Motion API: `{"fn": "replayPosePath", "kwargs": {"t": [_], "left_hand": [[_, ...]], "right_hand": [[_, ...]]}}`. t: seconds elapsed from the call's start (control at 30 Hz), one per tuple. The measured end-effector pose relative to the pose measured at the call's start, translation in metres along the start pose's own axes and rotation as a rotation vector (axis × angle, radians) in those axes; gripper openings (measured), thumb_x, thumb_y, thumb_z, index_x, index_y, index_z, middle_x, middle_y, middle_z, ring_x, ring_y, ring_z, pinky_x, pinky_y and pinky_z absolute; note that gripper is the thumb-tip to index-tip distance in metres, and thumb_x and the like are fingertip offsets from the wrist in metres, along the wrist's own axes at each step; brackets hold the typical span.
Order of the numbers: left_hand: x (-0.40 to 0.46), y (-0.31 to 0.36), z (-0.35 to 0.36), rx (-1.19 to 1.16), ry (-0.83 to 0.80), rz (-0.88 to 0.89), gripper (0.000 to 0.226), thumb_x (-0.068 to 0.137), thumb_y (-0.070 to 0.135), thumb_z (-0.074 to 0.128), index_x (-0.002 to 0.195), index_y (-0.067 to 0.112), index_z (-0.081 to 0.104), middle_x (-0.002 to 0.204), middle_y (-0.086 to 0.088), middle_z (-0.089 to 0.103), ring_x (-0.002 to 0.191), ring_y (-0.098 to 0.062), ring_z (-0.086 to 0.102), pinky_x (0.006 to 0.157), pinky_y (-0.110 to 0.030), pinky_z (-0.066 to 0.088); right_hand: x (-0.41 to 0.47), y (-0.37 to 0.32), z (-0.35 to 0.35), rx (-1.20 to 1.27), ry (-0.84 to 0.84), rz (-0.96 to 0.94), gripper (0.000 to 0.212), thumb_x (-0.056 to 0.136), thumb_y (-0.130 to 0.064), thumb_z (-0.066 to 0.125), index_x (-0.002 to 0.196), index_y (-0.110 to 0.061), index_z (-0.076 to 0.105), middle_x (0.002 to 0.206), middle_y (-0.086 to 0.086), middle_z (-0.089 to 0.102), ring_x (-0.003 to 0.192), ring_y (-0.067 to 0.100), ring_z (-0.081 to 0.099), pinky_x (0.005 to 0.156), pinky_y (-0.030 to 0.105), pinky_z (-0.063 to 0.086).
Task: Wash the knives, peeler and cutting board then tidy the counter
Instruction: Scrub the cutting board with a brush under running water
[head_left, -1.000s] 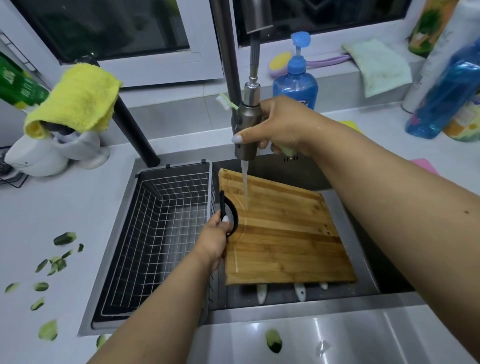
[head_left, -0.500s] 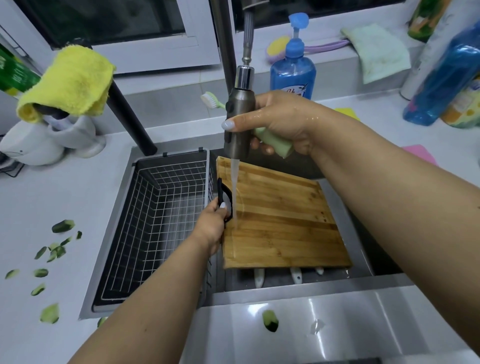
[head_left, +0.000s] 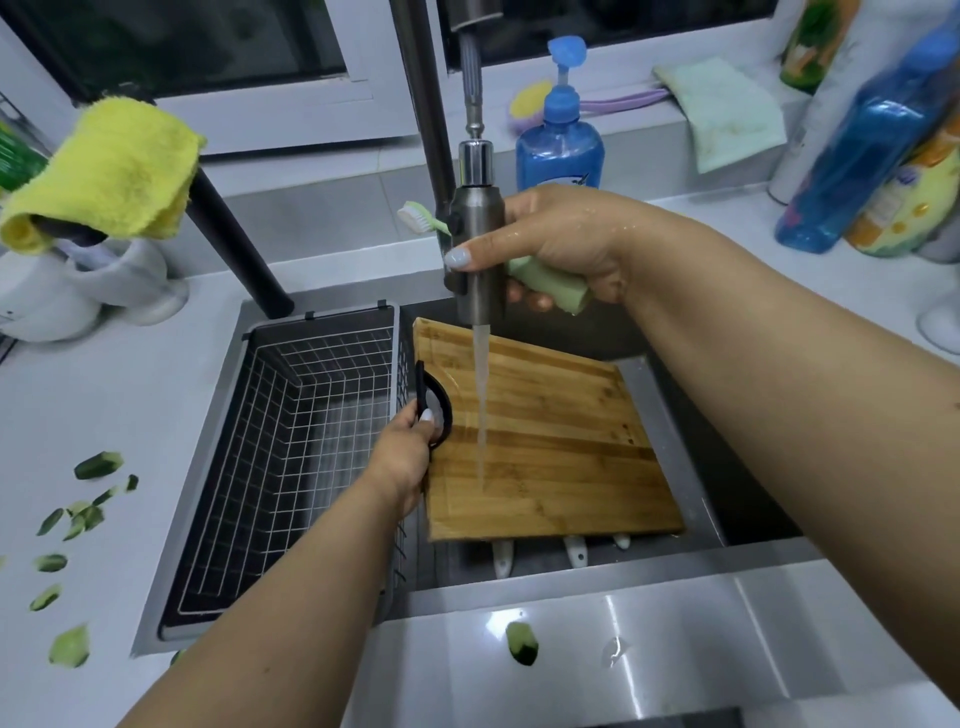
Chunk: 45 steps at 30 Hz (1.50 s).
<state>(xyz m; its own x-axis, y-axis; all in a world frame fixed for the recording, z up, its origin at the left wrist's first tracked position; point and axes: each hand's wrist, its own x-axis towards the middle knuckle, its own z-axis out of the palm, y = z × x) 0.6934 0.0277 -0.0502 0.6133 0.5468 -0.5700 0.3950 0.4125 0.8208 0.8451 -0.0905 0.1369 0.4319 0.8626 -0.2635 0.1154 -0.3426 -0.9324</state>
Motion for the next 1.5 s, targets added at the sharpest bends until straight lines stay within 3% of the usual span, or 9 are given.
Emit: {"fn": "replayPosePath", "kwargs": {"t": [0.07, 0.23, 0.43, 0.6, 0.77, 1.03, 1.2, 1.3, 1.5], "left_hand": [[0.001, 0.0, 0.0, 0.004, 0.001, -0.004, 0.034, 0.101, 0.009, 0.036, 0.106, 0.035, 0.057, 0.1, -0.009, 0.071, 0.088, -0.028, 0.069, 0.069, -0.043, 0.057], [0.0, 0.002, 0.002, 0.0, -0.004, 0.003, 0.03, 0.102, 0.01, 0.035, 0.107, 0.033, 0.054, 0.1, -0.008, 0.071, 0.088, -0.026, 0.068, 0.066, -0.039, 0.055], [-0.002, 0.002, 0.002, 0.006, 0.004, 0.007, 0.028, 0.103, 0.012, 0.035, 0.112, 0.033, 0.051, 0.1, -0.006, 0.07, 0.087, -0.024, 0.067, 0.065, -0.038, 0.054], [-0.003, 0.003, 0.003, -0.017, -0.008, 0.0, 0.033, 0.101, 0.006, 0.035, 0.109, 0.032, 0.054, 0.099, -0.009, 0.071, 0.085, -0.026, 0.068, 0.064, -0.038, 0.055], [-0.003, 0.004, 0.002, -0.013, -0.023, 0.003, 0.034, 0.101, 0.006, 0.035, 0.117, 0.029, 0.054, 0.101, -0.01, 0.071, 0.084, -0.026, 0.069, 0.063, -0.038, 0.055], [-0.003, 0.003, 0.001, -0.004, -0.037, 0.006, 0.034, 0.101, 0.007, 0.035, 0.106, 0.034, 0.055, 0.105, -0.012, 0.07, 0.089, -0.028, 0.067, 0.065, -0.04, 0.055], [-0.001, 0.002, 0.001, -0.013, -0.025, 0.011, 0.031, 0.102, 0.01, 0.037, 0.117, 0.03, 0.056, 0.105, -0.01, 0.071, 0.089, -0.027, 0.068, 0.065, -0.039, 0.056], [0.0, 0.001, 0.001, -0.012, -0.018, 0.017, 0.03, 0.103, 0.013, 0.037, 0.12, 0.03, 0.055, 0.107, -0.009, 0.071, 0.091, -0.026, 0.068, 0.067, -0.039, 0.056], [0.002, -0.001, -0.002, -0.001, -0.018, 0.01, 0.03, 0.103, 0.015, 0.038, 0.123, 0.03, 0.054, 0.107, -0.008, 0.07, 0.094, -0.027, 0.068, 0.07, -0.041, 0.056]], "right_hand": [[-0.001, -0.001, -0.007, -0.052, 0.003, 0.023, 0.023, 0.076, -0.029, 0.076, 0.088, -0.015, 0.062, 0.071, 0.003, 0.07, 0.052, 0.01, 0.052, 0.041, 0.021, 0.038], [-0.004, -0.001, -0.019, -0.13, -0.008, 0.053, 0.017, 0.075, -0.029, 0.077, 0.079, -0.018, 0.065, 0.077, 0.003, 0.072, 0.056, 0.011, 0.053, 0.044, 0.023, 0.037], [-0.004, 0.01, -0.022, -0.213, 0.003, 0.103, 0.026, 0.071, -0.029, 0.08, 0.085, -0.014, 0.065, 0.078, 0.006, 0.069, 0.063, 0.014, 0.056, 0.048, 0.025, 0.04], [0.003, 0.023, -0.017, -0.291, -0.001, 0.137, 0.022, 0.072, -0.031, 0.08, 0.078, -0.016, 0.064, 0.066, 0.007, 0.06, 0.044, 0.009, 0.05, 0.044, 0.022, 0.04], [0.003, 0.03, -0.025, -0.432, 0.037, 0.197, 0.027, 0.07, -0.036, 0.082, 0.081, -0.019, 0.065, 0.068, 0.004, 0.061, 0.052, 0.01, 0.053, 0.047, 0.021, 0.043], [0.001, 0.033, -0.046, -0.545, 0.064, 0.249, 0.037, 0.066, -0.039, 0.083, 0.092, -0.018, 0.067, 0.086, 0.01, 0.069, 0.075, 0.018, 0.062, 0.065, 0.03, 0.05], [0.015, 0.042, -0.024, -0.425, 0.054, 0.175, 0.029, 0.07, -0.036, 0.082, 0.09, -0.021, 0.066, 0.07, 0.001, 0.066, 0.061, 0.012, 0.059, 0.052, 0.024, 0.046], [0.025, 0.049, -0.013, -0.37, 0.127, 0.1, 0.023, 0.076, -0.034, 0.079, 0.087, -0.028, 0.06, 0.063, -0.008, 0.061, 0.046, 0.0, 0.054, 0.043, 0.016, 0.042], [0.035, 0.052, -0.019, -0.401, 0.238, 0.021, 0.025, 0.077, -0.031, 0.077, 0.092, -0.026, 0.058, 0.08, -0.01, 0.059, 0.07, 0.006, 0.057, 0.047, 0.012, 0.039]]}}
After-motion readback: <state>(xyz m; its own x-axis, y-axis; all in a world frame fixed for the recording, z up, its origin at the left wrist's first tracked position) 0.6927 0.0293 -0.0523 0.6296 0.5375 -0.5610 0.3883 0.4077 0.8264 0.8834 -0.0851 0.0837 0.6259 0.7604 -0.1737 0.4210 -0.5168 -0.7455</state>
